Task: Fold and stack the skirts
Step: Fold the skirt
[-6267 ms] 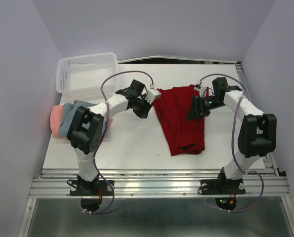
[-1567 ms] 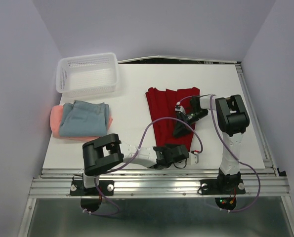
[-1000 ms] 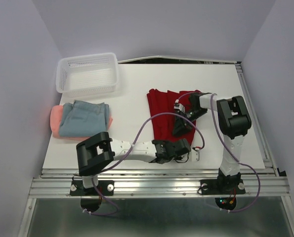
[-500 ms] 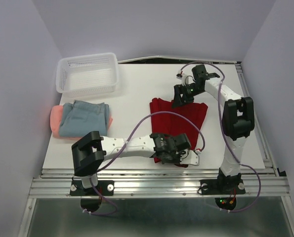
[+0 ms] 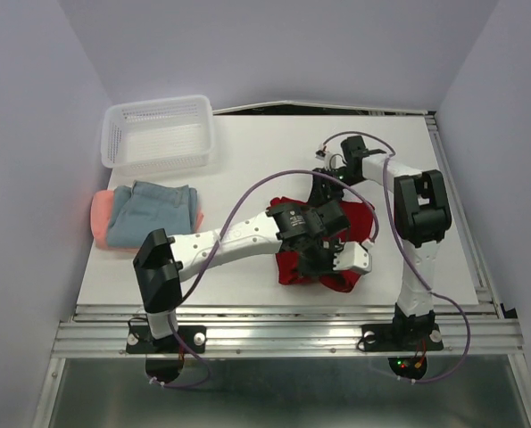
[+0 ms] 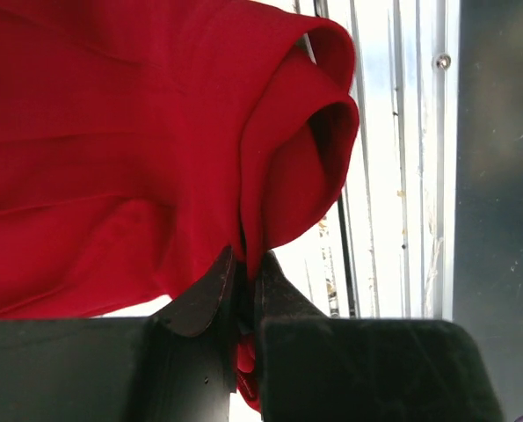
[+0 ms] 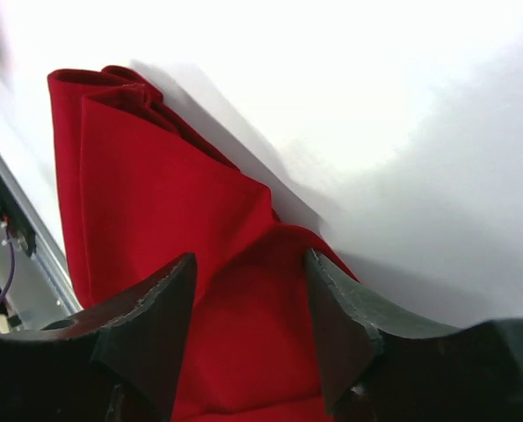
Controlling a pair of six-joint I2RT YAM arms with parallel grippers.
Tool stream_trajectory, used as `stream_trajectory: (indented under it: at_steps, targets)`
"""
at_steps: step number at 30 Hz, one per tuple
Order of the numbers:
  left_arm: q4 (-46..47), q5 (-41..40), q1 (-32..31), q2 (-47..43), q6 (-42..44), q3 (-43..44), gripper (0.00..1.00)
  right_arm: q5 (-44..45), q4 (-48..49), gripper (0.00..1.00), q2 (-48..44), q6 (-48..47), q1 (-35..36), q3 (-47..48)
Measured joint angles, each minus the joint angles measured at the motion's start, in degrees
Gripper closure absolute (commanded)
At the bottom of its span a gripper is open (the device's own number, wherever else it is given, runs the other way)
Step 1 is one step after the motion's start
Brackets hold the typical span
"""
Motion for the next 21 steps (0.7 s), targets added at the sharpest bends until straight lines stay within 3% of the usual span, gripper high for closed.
stream_trajectory:
  at_steps: [10,21]
  targets:
    - [-10.1,4.6,9.0,9.3,4.8,19.6,1.00,-6.2,3.3,0.46,-4.3,-0.7,5.8,-10.4]
    - [-9.1,6.4,13.6,11.2,7.5,16.7,1.00,-8.7,4.2,0.49,-8.6,-0.3,9.9,-18.0]
